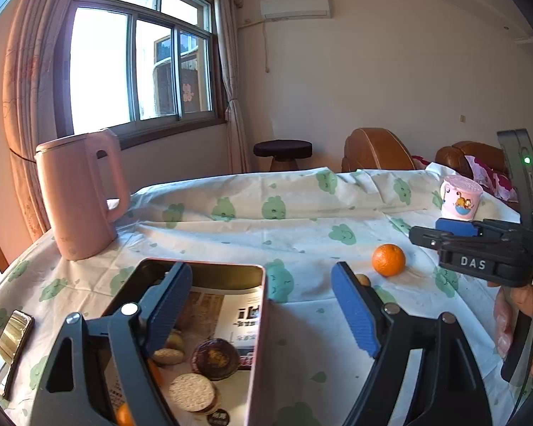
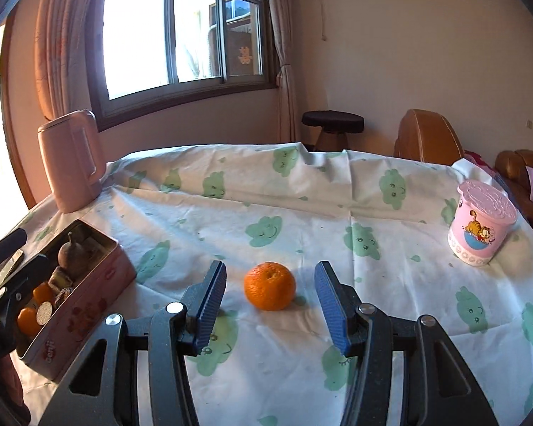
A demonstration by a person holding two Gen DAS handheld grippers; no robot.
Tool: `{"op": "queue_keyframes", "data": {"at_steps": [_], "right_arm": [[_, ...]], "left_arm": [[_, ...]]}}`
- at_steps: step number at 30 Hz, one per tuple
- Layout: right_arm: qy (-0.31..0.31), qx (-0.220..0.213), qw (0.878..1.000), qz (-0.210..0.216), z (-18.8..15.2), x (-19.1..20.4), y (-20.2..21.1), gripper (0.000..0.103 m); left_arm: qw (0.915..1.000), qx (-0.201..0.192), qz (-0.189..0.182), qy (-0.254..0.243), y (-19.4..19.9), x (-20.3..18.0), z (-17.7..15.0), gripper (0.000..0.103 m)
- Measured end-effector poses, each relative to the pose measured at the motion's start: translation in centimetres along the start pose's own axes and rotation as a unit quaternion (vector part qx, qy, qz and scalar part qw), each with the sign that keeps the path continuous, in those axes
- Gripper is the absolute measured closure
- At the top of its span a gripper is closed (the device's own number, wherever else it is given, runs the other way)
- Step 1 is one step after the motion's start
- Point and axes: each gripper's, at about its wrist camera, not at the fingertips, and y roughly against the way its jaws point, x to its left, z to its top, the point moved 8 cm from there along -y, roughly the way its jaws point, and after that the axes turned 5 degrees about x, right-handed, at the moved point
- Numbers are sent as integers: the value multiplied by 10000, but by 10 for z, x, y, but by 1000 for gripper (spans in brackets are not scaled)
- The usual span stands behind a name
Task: Organize fruits
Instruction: 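Move both open tools back to the tangerine and small brown fruit, then grasp the tangerine with the right tool while the left tool grasps the small brown fruit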
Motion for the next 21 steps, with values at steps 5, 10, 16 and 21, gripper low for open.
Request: {"op": "queue_keyframes", "data": {"at_steps": [5,10,16,21], "right_arm": [[-152,375,9991,125,-1,-1,-32,49],[-84,702,9973,187,-4,8,-55,49],[-122,1121,9933,237,-14,6,-78,50],[-73,1316,9910,220,-22,4,-84,53]], "left_arm": [[9995,274,-99,-139,-25,-22,-1,20],[9989,438,-174,-20,-36,-24,-3,20],[9988,459,-183,-42,-36,-26,-2,19],[9984,495,-257,-38,-38,-33,0,19]]}}
